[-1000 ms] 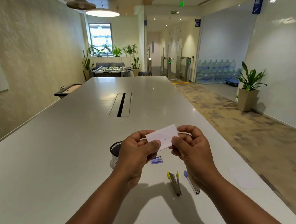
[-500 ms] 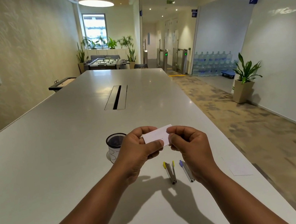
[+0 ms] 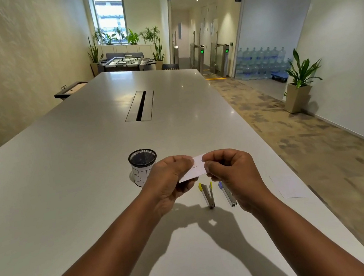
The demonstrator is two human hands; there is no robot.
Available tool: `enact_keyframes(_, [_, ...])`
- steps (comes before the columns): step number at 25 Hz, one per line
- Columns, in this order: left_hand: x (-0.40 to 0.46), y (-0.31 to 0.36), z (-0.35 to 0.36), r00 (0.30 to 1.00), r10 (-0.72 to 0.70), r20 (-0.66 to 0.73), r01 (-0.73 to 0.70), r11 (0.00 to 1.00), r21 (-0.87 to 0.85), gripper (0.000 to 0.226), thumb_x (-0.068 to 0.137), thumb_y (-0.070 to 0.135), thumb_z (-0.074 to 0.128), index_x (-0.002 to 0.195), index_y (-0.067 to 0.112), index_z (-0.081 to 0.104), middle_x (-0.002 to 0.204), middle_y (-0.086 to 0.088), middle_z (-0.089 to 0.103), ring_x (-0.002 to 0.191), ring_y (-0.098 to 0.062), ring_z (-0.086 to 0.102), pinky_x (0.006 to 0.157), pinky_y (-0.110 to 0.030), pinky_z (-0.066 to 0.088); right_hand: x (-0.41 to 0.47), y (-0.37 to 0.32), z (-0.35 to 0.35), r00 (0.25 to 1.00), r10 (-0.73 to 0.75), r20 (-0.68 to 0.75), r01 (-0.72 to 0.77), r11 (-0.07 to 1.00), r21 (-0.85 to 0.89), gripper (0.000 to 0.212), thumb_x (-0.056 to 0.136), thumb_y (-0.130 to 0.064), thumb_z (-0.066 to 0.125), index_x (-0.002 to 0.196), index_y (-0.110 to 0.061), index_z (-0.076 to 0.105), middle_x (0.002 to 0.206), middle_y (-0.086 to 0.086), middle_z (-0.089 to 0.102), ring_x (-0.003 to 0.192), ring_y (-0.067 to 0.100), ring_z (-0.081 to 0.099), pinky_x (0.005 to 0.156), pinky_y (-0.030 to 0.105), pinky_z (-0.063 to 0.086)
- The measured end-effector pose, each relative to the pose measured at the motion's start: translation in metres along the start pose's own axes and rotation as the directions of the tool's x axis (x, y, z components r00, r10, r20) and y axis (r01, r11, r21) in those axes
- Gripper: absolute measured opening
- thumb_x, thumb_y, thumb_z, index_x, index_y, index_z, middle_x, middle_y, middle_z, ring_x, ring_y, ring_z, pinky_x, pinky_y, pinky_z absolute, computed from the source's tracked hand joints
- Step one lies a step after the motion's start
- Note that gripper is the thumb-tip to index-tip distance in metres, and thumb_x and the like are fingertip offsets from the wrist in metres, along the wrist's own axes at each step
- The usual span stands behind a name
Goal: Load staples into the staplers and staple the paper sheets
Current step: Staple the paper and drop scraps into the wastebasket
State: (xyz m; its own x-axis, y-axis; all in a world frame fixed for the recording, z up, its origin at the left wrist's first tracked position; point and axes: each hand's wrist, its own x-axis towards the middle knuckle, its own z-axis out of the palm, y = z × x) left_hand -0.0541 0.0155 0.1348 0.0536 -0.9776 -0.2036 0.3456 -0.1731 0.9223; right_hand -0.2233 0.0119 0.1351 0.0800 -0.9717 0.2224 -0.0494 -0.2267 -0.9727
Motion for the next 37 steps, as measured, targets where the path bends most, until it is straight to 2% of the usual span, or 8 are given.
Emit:
enact_keyframes(3, [0.001, -0.001, 0.000, 0.998, -0.022, -0.053, 0.020, 0.999, -0.040, 0.008, 0.093, 0.011, 0.066, 0.097, 0.007, 0.071, 0.073, -0.010, 0.077, 0.057, -0.020, 0.071, 0.051, -0.026, 0.056, 0.000, 0.003, 0.001, 1.000, 0.026, 0.000, -0.026, 1.000, 0.010, 0.018, 0.085, -0.003, 0.070, 0.086, -0.018, 0.081, 0.077, 0.008, 0.077, 0.064, 0.012, 0.067, 0.061, 0.020, 0.054])
enact_keyframes(7, [0.000, -0.002, -0.002, 0.999, -0.040, -0.013, 0.039, 0.998, -0.053, 0.011, 0.094, 0.007, 0.063, 0.101, 0.008, 0.072, 0.080, -0.012, 0.078, 0.064, -0.023, 0.075, 0.054, -0.027, 0.057, 0.000, 0.007, -0.001, 0.997, 0.071, -0.013, -0.070, 0.996, 0.045, 0.017, 0.085, -0.003, 0.070, 0.085, -0.016, 0.080, 0.072, 0.007, 0.075, 0.061, 0.011, 0.065, 0.057, 0.020, 0.052])
enact_keyframes(14, [0.001, -0.006, -0.002, 0.997, 0.063, 0.035, -0.063, 0.998, 0.025, 0.035, 0.095, 0.001, 0.057, 0.107, 0.030, 0.074, 0.085, -0.004, 0.080, 0.074, -0.023, 0.076, 0.061, -0.028, 0.060, 0.002, 0.010, -0.003, 0.995, 0.089, -0.035, -0.086, 0.995, 0.059, 0.013, 0.080, -0.010, 0.072, 0.086, -0.018, 0.080, 0.073, 0.004, 0.075, 0.063, 0.012, 0.066, 0.059, 0.021, 0.052])
enact_keyframes(17, [0.002, -0.006, -0.002, 0.996, 0.036, 0.076, -0.038, 0.999, 0.033, 0.030, 0.093, -0.002, 0.057, 0.096, 0.018, 0.079, 0.090, -0.010, 0.079, 0.076, -0.024, 0.076, 0.060, -0.025, 0.060, 0.002, 0.010, -0.003, 0.995, 0.089, -0.052, -0.085, 0.995, 0.058, 0.015, 0.082, -0.007, 0.071, 0.085, -0.019, 0.080, 0.073, 0.004, 0.075, 0.063, 0.012, 0.067, 0.060, 0.023, 0.054])
enact_keyframes(20, [0.002, -0.006, -0.003, 0.995, 0.017, 0.100, -0.019, 1.000, 0.021, 0.019, 0.087, -0.004, 0.069, 0.097, 0.010, 0.078, 0.089, -0.014, 0.078, 0.077, -0.025, 0.076, 0.062, -0.025, 0.060, 0.003, 0.009, -0.004, 0.995, 0.090, -0.047, -0.088, 0.995, 0.044, 0.018, 0.084, -0.005, 0.070, 0.085, -0.019, 0.080, 0.074, 0.004, 0.076, 0.063, 0.012, 0.067, 0.062, 0.023, 0.056])
enact_keyframes(29, [0.009, -0.011, -0.002, 1.000, -0.016, 0.005, 0.016, 1.000, -0.022, 0.010, 0.083, 0.010, 0.080, 0.092, 0.007, 0.077, 0.084, -0.013, 0.079, 0.068, -0.021, 0.075, 0.055, -0.023, 0.057, 0.002, 0.007, -0.002, 0.998, 0.061, -0.024, -0.061, 0.998, 0.012, 0.020, 0.085, -0.002, 0.070, 0.081, -0.019, 0.079, 0.072, 0.005, 0.075, 0.063, 0.010, 0.067, 0.060, 0.019, 0.054])
enact_keyframes(35, [0.010, -0.014, -0.002, 0.997, 0.005, 0.072, -0.006, 1.000, 0.019, 0.026, 0.075, 0.002, 0.084, 0.099, 0.007, 0.076, 0.084, -0.011, 0.078, 0.071, -0.018, 0.073, 0.065, -0.025, 0.059, 0.002, 0.008, -0.003, 0.997, 0.064, -0.038, -0.064, 0.998, 0.003, 0.016, 0.086, -0.003, 0.071, 0.084, -0.017, 0.079, 0.071, 0.003, 0.075, 0.062, 0.009, 0.067, 0.058, 0.018, 0.053])
enact_keyframes(37, [0.010, -0.016, -0.001, 0.998, -0.002, 0.065, 0.001, 1.000, 0.012, 0.020, 0.076, 0.003, 0.083, 0.095, 0.008, 0.077, 0.082, -0.010, 0.078, 0.069, -0.018, 0.073, 0.061, -0.024, 0.058, 0.001, 0.009, -0.004, 0.997, 0.065, -0.037, -0.065, 0.998, 0.012, 0.015, 0.085, -0.002, 0.070, 0.085, -0.015, 0.078, 0.070, 0.002, 0.074, 0.061, 0.009, 0.066, 0.057, 0.019, 0.052])
